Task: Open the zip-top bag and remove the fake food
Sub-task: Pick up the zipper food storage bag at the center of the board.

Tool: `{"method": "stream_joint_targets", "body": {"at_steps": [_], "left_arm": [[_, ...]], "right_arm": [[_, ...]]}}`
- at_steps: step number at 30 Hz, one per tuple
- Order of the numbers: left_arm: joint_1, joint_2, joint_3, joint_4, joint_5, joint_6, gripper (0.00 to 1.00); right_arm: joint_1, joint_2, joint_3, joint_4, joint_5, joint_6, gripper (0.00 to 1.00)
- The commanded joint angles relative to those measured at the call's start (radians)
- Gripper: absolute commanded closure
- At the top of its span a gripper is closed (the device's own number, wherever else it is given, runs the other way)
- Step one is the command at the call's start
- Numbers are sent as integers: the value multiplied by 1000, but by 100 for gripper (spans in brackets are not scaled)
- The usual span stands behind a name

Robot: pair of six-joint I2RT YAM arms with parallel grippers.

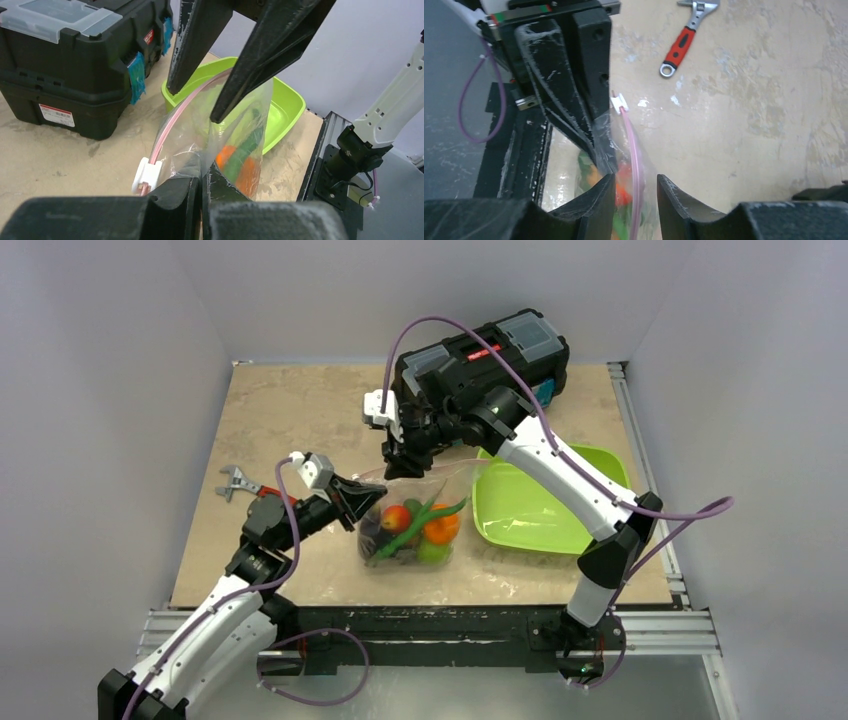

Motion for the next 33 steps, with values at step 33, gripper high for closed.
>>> {"method": "stream_joint_targets", "body": {"at_steps": [33], "left_arm": [[-2,-38,34,4,21,15,100]], "right_arm": [[19,-26,-50,63,192,18,94]]}}
